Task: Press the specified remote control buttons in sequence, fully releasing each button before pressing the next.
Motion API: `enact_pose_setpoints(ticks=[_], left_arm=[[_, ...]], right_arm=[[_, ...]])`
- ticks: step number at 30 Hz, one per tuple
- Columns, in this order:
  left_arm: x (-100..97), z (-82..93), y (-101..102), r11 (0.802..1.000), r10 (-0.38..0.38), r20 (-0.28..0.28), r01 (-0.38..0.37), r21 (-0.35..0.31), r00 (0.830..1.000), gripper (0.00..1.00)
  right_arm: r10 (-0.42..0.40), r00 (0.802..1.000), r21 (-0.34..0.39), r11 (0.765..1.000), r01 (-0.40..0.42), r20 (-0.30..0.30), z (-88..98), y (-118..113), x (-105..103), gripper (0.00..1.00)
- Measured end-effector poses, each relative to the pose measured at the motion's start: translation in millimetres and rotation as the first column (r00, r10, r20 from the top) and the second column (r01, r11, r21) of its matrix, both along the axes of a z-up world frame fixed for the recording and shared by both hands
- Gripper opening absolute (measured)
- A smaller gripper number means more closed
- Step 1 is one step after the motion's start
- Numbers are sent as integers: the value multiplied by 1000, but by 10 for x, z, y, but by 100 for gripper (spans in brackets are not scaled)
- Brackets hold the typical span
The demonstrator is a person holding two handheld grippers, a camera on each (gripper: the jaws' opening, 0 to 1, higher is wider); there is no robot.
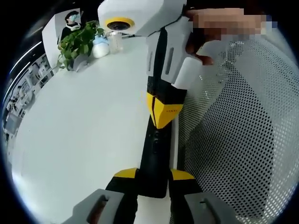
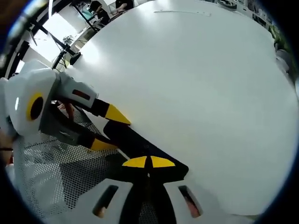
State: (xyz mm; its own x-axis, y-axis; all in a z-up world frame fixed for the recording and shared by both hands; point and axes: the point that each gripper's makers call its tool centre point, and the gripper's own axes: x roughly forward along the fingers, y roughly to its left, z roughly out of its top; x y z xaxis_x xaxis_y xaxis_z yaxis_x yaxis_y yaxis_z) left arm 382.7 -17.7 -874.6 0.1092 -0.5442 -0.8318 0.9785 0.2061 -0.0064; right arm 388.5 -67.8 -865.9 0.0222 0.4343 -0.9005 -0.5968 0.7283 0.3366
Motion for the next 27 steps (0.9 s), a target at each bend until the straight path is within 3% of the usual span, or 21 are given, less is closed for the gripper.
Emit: enact_pose_setpoints(ticks=[16, 21, 27], left_arm=[[-1, 0, -3, 1000, 9, -5, -9, -6, 1000, 25], [2, 2, -4, 1000, 18, -8, -18, -8, 1000, 25], [12, 2, -8, 999, 30, -9, -30, -10, 1000, 24]], right_arm=[[4, 1000, 0, 1000, -4, -4, -14, 0, -6, 0], [127, 988, -86, 989, -119, 90, -16, 13, 29, 0], [117, 987, -87, 990, -108, 111, -15, 4, 70, 0]])
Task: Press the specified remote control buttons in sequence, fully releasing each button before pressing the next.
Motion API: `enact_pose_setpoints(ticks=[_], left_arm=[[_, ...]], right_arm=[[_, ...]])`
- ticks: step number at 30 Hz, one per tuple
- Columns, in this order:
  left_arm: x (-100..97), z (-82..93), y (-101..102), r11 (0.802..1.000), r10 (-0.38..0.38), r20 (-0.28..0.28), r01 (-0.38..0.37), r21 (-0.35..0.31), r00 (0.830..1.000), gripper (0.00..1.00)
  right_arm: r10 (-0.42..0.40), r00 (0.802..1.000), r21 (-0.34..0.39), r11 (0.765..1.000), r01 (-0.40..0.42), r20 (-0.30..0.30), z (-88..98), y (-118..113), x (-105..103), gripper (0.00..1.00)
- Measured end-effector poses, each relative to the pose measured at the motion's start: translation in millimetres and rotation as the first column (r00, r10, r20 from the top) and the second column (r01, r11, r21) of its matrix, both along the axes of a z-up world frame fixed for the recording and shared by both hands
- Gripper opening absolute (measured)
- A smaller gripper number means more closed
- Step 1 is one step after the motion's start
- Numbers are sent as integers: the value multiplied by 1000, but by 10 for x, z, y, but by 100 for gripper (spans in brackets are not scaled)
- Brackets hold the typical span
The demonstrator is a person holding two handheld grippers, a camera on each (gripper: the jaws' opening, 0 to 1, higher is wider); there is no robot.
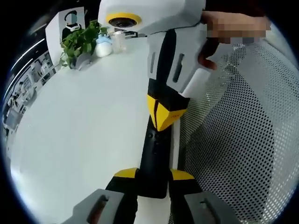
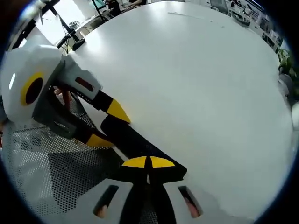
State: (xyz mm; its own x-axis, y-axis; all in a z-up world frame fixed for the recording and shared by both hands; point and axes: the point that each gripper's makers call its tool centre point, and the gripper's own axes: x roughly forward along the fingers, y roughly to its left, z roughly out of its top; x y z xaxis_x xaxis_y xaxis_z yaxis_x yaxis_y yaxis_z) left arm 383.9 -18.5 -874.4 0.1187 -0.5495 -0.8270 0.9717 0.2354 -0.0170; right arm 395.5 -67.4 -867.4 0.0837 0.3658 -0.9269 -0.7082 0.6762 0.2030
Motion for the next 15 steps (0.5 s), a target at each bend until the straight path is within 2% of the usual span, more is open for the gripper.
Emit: enact_pose_setpoints(ticks=[7, 8, 12, 15], left_arm=[[6, -1, 3, 1000, 5, -2, -5, 2, 1000, 24], [9, 0, 2, 1000, 10, -2, -10, 1, 1000, 24], [5, 0, -2, 1000, 2, 7, -2, 2, 1000, 24], [8, 1, -1, 1000, 4, 6, -3, -2, 1000, 24]], right_arm=[[-10, 1000, -1, 1000, 10, 26, -1, 0, 52, 0], [10, 998, 9, 1000, -11, 63, 6, 10, 103, 0], [-54, 998, 58, 997, 54, 16, 12, 1, 78, 0], [-88, 996, 67, 994, 89, -20, 12, -4, 80, 0]])
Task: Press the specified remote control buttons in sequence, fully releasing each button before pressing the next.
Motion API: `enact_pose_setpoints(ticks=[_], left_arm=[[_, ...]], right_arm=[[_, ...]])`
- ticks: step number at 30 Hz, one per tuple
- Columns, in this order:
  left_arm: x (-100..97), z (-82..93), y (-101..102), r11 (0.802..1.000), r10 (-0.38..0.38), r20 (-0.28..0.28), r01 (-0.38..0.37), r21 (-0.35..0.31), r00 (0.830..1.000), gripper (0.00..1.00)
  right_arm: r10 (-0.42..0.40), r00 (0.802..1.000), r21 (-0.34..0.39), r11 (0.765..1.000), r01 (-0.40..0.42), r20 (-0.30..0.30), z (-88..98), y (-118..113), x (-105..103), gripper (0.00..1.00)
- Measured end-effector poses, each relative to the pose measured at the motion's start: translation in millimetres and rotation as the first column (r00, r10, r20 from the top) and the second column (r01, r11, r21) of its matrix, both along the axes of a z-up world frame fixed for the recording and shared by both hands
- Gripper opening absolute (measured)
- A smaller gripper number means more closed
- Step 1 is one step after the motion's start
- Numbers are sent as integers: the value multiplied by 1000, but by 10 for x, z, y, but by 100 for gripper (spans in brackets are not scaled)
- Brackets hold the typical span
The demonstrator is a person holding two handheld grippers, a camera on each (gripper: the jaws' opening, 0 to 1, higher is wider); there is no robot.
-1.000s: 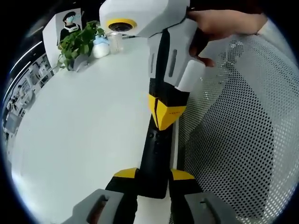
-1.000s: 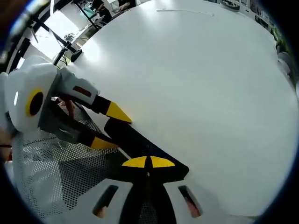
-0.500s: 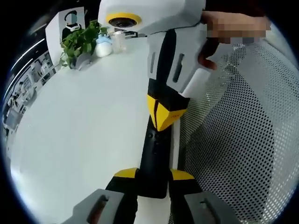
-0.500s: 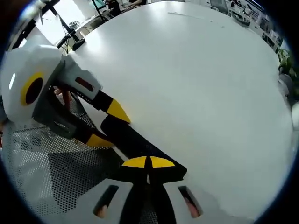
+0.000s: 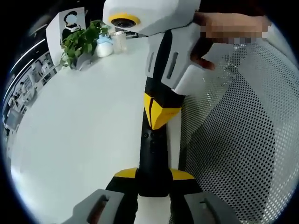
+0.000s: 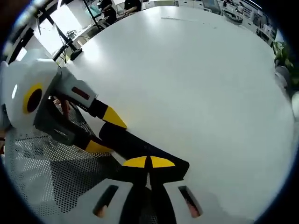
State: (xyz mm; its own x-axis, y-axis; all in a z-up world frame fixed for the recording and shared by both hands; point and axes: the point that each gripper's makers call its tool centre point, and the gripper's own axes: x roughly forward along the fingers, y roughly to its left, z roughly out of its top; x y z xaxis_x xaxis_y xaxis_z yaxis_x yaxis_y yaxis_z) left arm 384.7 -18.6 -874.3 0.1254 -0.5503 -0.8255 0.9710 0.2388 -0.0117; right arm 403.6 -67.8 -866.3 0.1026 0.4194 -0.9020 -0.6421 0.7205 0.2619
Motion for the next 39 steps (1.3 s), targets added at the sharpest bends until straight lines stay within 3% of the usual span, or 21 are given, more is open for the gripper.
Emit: enact_pose_setpoints(ticks=[4, 17, 25, 32, 39], left_arm=[[1, -2, 0, 1000, 0, 1, 0, -3, 1000, 24], [-1, 2, -4, 1000, -2, 1, 2, -8, 1000, 24], [1, 1, -8, 1000, -6, 1, 6, -6, 1000, 24], [3, -1, -15, 1000, -5, 1, 5, -8, 1000, 24], [3, 0, -21, 1000, -4, 3, 4, -7, 1000, 24]], right_arm=[[-58, 997, 24, 998, 59, -54, 2, -8, -10, 0], [-74, 993, 13, 997, 76, -89, 2, -51, -51, 0], [0, 1000, -30, 1000, -1, -21, -6, -34, -76, 0], [-5, 1000, -36, 999, 4, -28, -19, -37, -57, 0], [53, 998, -103, 993, -51, 18, -20, -28, -64, 0]])
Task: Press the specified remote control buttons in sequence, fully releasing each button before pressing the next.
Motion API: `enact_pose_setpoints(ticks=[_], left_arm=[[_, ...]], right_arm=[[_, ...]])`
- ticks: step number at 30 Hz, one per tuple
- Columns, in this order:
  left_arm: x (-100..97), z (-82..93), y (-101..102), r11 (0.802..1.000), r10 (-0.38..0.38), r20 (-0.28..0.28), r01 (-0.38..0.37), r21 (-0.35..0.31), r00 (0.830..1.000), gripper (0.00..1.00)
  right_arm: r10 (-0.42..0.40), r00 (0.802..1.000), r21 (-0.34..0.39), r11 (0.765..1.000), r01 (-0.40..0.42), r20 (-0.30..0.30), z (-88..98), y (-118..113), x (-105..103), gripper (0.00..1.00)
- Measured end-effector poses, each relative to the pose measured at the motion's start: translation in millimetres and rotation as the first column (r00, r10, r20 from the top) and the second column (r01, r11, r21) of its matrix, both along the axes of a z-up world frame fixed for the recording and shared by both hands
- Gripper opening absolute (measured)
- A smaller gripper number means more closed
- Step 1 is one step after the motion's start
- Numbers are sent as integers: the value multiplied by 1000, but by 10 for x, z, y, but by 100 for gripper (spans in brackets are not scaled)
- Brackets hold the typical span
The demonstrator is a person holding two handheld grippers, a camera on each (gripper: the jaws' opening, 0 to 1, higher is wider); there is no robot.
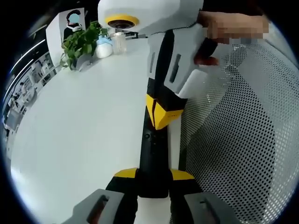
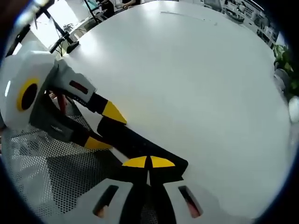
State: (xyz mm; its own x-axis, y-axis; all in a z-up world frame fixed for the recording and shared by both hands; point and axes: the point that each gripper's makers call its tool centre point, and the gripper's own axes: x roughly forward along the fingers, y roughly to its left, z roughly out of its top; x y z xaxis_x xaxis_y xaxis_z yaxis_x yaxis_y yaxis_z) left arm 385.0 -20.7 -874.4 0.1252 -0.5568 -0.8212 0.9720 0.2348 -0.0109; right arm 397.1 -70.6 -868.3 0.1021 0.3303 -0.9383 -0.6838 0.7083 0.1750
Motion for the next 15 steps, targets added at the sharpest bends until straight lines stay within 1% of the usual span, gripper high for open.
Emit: enact_pose_setpoints(ticks=[6, 10, 15], left_arm=[[0, 2, 0, 1000, 1, 2, -1, -1, 1000, 24], [3, 1, 1, 1000, 9, 1, -9, -9, 1000, 24], [3, 4, 1, 1000, 11, 0, -11, -15, 1000, 24]], right_arm=[[-1, 1000, 29, 1000, 1, 12, 10, -15, 6, 0], [6, 1000, 19, 1000, -6, 0, 13, -6, 12, 0], [29, 1000, 11, 1000, -29, 10, 17, -9, 6, 0]])
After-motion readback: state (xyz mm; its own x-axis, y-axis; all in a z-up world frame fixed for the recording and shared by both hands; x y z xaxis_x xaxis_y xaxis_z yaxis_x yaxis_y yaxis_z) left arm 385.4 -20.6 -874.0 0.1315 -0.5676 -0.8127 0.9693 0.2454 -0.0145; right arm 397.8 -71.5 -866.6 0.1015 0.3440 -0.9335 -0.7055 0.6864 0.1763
